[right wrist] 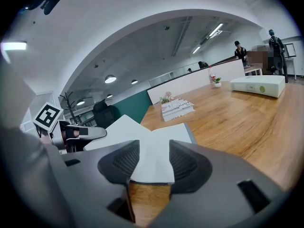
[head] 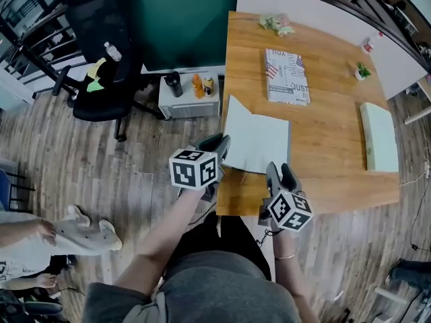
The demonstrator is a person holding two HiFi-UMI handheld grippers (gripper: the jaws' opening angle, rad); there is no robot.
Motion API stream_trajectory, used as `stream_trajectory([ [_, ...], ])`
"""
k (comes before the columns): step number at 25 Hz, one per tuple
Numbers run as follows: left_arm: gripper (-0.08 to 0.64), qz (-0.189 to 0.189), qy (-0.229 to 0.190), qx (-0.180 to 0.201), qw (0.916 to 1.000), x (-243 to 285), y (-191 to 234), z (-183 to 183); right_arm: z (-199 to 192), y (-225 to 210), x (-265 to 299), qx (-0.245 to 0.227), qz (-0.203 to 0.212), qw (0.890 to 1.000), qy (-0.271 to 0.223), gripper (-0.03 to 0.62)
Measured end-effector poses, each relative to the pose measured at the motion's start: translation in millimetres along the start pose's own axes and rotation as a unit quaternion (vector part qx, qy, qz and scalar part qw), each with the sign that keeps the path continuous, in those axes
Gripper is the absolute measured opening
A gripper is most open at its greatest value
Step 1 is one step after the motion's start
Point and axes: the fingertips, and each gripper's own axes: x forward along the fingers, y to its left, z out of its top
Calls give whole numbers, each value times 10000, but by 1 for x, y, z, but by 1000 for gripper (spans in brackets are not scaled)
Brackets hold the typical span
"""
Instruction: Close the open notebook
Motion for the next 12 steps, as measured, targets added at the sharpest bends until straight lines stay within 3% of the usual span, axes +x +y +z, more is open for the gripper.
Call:
stream_trajectory([
  [12, 71, -43, 118, 430, 9990, 9, -26, 8, -9, -21, -32, 228, -445, 9985, -203, 195],
])
